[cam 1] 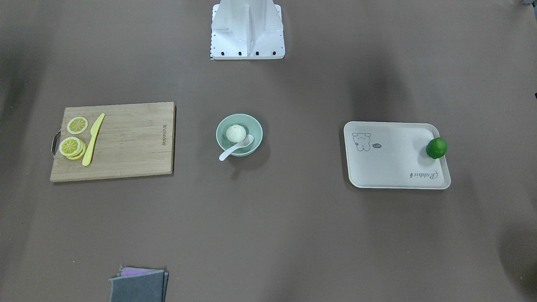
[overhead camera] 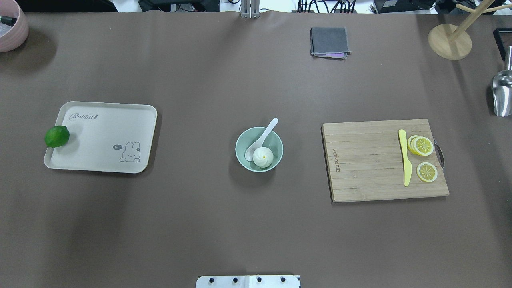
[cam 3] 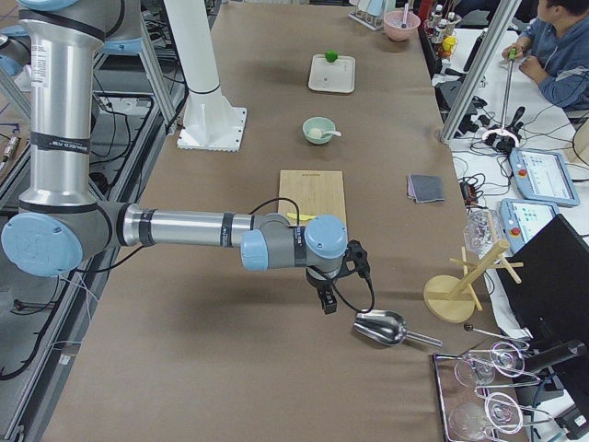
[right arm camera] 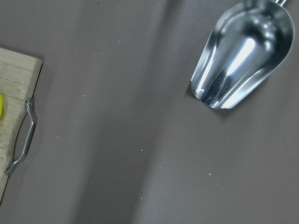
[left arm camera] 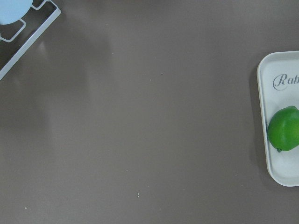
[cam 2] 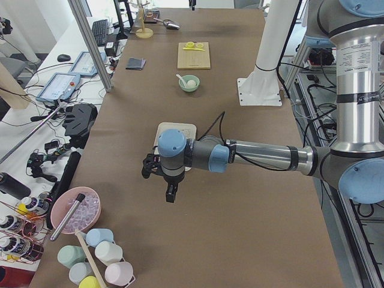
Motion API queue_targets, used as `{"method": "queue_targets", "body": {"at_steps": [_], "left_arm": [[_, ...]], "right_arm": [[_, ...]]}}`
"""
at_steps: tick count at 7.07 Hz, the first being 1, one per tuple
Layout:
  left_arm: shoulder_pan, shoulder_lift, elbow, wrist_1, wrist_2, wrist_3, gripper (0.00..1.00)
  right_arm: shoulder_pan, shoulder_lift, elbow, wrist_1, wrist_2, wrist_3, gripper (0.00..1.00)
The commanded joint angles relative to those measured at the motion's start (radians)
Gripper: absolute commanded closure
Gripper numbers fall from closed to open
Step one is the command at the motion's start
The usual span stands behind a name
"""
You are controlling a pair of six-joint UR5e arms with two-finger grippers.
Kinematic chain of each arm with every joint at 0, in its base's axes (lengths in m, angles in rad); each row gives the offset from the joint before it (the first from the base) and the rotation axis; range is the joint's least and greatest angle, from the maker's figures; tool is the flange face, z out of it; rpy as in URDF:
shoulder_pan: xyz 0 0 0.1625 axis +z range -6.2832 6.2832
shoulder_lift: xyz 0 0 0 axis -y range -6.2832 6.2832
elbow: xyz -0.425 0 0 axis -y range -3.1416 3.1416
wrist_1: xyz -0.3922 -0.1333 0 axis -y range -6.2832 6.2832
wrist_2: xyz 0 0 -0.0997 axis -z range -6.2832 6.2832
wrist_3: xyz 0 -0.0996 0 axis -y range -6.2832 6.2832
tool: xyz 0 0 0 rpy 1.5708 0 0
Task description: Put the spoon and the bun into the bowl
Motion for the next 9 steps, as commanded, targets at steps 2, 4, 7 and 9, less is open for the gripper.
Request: {"method": "queue_targets", "body": {"at_steps": [2,4,7,9], "left_arm": [[-0.002,0.002,0.000,-0.009,-0.009,0.002,0.02],[-0.017,0.001,-0.011,-0.006,-0.040,0.002,0.02],[-0.034,0.031,-0.057,-0.008,-0.071,0.002,0.02],[-0.034,0.038,-0.051,-0.008,-0.070,0.002,0.02]], "right_arm": [[0.018,-0.021,0.008,0.002,-0.006,-0.002,0.00],[0.017,-0.023,0.008,0.002,-0.010,0.000,0.00],[0.020,-0.031,0.017,0.003,0.000,-0.002,0.00],[0.018,-0.040,0.022,0.015,0.000,0.000,0.00]]}}
